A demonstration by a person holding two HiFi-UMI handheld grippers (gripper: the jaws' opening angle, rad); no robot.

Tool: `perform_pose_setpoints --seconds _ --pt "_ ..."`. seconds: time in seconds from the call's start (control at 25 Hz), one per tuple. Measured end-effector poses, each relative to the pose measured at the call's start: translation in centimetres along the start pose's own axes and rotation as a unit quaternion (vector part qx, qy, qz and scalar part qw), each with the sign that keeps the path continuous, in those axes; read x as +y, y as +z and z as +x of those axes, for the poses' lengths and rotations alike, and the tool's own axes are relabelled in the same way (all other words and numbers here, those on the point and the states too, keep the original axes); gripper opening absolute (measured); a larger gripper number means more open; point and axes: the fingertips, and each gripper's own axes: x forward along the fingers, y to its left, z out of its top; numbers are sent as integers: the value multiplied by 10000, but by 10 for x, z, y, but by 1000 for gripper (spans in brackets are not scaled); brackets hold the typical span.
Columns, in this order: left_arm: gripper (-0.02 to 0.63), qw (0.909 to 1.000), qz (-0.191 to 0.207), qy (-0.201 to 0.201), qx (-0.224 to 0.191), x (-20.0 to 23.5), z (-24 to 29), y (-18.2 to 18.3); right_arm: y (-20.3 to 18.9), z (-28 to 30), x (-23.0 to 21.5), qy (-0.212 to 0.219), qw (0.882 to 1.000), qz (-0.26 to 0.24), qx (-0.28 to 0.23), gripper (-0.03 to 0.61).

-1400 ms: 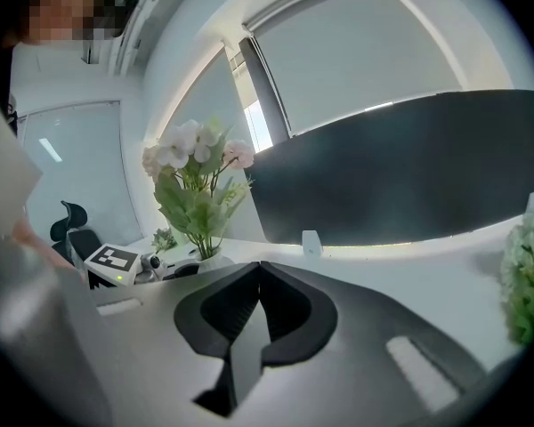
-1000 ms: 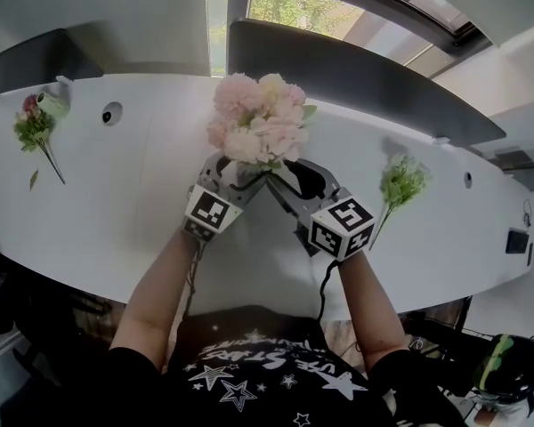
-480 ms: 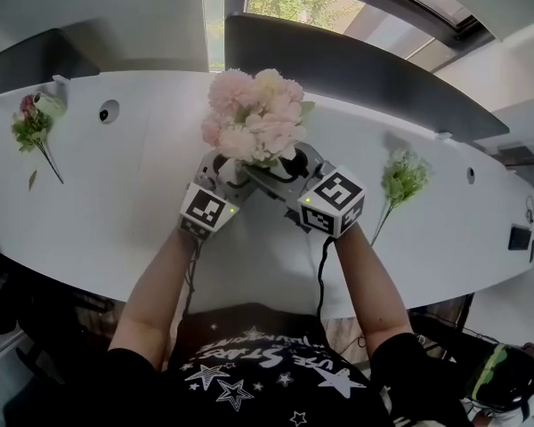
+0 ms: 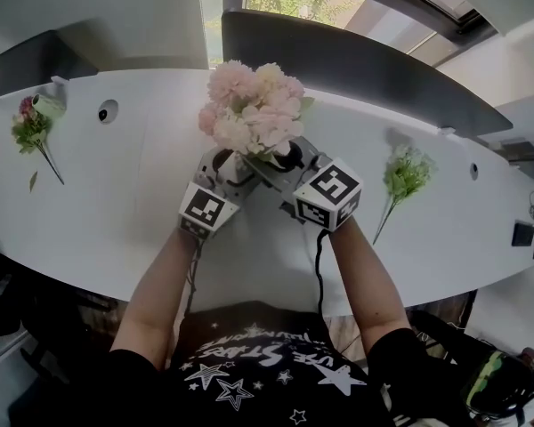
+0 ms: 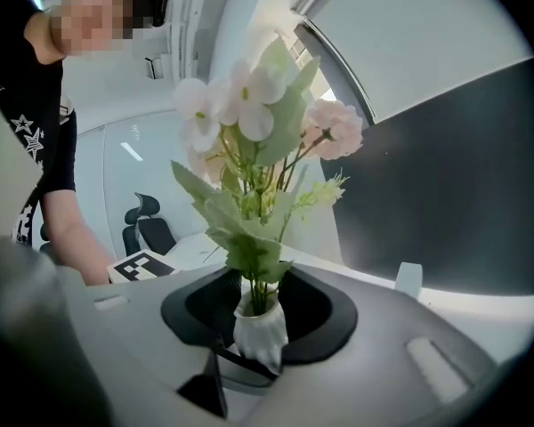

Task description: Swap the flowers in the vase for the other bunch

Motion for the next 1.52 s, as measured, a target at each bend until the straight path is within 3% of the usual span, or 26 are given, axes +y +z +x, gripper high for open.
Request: perform_pose_setpoints --seconds 0.36,0.96,1.16,1.28,1.52 --pt "304 10000 -13 18 24 1 2 1 12 -7 -11 -278 9990 176 -318 78" --pt "304 9999 -21 95 98 1 4 0 71 -46 -6 -468 9934 149 -1037 74" --pt "304 9990 143 254 345 4 4 -7 99 -72 -4 -686 9869 117 -1453 74" --pt "304 9994 86 174 270 2 6 -5 112 -89 -3 -842 9823 132 -1669 74" --pt "304 9998 -24 150 132 3 4 2 113 -114 -4 -1247 9789 91 -1614 74"
